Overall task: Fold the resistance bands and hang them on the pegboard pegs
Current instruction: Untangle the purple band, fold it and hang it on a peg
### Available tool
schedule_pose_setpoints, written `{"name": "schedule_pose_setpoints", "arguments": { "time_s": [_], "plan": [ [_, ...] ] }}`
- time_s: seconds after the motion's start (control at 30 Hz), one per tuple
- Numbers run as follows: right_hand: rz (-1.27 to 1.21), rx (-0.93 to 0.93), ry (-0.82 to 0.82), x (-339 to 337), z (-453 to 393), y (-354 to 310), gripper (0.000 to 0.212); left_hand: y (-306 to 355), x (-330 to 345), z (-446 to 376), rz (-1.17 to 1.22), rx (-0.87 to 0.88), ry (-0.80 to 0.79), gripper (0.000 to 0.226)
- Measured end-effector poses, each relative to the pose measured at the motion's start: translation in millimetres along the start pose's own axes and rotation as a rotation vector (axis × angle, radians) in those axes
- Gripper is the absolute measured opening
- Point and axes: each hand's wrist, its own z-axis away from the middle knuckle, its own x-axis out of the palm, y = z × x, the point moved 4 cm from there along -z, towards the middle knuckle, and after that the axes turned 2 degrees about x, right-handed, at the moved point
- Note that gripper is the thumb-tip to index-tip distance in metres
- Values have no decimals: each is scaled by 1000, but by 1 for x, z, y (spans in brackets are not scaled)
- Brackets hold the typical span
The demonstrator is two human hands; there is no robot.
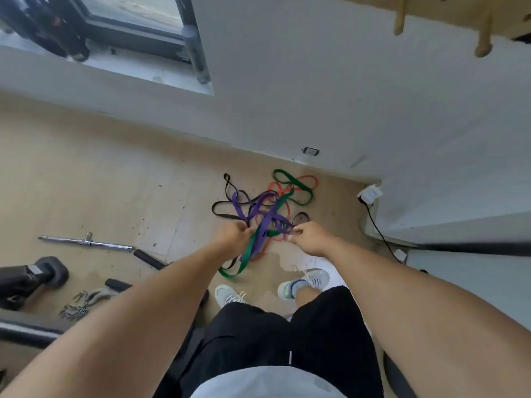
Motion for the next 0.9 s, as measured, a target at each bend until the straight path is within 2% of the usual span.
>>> {"name": "schedule_pose_setpoints", "arguments": {
  "time_s": [0.27, 0.37, 0.47, 0.63, 0.73, 0.9],
  "plan": [
    [150, -99, -116, 13, -65, 30, 50, -21, 69, -36, 85, -114, 72, 38],
    [305, -143, -171, 24, -104, 47, 43, -28, 104, -63, 43, -92, 62, 38],
    [438, -151, -180, 41, -150, 67, 45, -44, 140, -94, 67, -67, 72, 37],
    [478, -147, -171, 98, -234, 86, 44, -110, 200, -146, 107, -76, 66, 39],
    [451, -187, -166, 140, -283, 82, 43, -160, 224, -181, 48, -79, 65, 38],
    [455, -266, -138, 201, -370, 79, 48, -218, 247, -257, 0, -101, 140, 31]
  ]
}}
